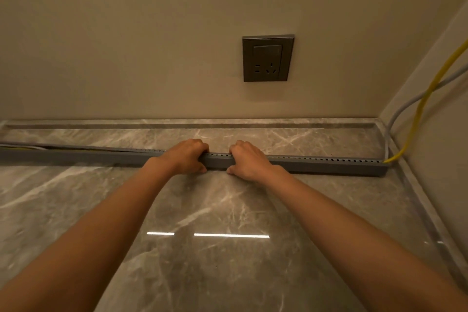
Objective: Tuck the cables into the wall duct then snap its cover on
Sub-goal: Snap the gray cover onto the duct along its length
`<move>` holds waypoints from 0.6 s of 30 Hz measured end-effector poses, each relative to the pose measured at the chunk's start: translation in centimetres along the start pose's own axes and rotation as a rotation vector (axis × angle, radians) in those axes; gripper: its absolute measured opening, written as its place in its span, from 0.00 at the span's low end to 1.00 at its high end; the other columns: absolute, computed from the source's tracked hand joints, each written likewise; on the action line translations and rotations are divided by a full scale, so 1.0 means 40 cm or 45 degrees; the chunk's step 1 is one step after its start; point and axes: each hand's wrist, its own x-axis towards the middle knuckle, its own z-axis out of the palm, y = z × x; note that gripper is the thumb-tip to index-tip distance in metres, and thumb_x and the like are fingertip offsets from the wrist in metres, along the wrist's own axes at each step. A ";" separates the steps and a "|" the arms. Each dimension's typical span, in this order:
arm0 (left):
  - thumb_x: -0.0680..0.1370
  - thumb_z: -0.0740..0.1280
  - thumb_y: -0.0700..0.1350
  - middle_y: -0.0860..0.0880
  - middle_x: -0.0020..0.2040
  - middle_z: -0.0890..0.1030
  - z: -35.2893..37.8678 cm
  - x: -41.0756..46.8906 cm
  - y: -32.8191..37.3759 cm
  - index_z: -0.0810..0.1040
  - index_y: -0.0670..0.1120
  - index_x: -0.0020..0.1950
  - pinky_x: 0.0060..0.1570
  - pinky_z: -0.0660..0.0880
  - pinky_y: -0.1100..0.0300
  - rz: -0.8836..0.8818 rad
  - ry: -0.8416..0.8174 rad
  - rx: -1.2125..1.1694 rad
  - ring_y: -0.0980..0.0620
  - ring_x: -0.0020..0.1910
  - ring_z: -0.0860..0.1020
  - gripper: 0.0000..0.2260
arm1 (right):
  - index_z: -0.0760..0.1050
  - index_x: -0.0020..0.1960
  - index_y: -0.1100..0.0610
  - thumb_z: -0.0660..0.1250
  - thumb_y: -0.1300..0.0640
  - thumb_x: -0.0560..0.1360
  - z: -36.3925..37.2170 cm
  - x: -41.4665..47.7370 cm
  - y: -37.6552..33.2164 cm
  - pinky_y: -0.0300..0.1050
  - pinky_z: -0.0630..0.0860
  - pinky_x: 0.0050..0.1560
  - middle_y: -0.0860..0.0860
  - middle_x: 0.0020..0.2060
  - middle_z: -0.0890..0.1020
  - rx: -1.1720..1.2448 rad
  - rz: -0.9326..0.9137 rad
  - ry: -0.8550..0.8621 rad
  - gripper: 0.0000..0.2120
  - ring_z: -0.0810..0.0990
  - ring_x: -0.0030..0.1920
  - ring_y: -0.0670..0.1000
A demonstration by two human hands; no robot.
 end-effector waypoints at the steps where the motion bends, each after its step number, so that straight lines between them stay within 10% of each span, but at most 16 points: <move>1: 0.75 0.68 0.44 0.42 0.60 0.76 0.005 0.000 -0.003 0.73 0.42 0.61 0.55 0.71 0.54 0.022 0.015 0.012 0.44 0.57 0.74 0.16 | 0.73 0.59 0.64 0.68 0.57 0.75 0.004 0.006 -0.010 0.50 0.73 0.56 0.59 0.60 0.74 -0.004 0.010 0.009 0.16 0.73 0.59 0.59; 18: 0.74 0.70 0.48 0.42 0.57 0.77 0.030 -0.003 -0.135 0.75 0.42 0.60 0.54 0.72 0.54 0.209 0.130 -0.233 0.45 0.56 0.75 0.18 | 0.77 0.57 0.63 0.72 0.54 0.72 0.025 0.051 -0.097 0.51 0.75 0.54 0.60 0.56 0.78 -0.007 0.255 0.050 0.18 0.77 0.56 0.60</move>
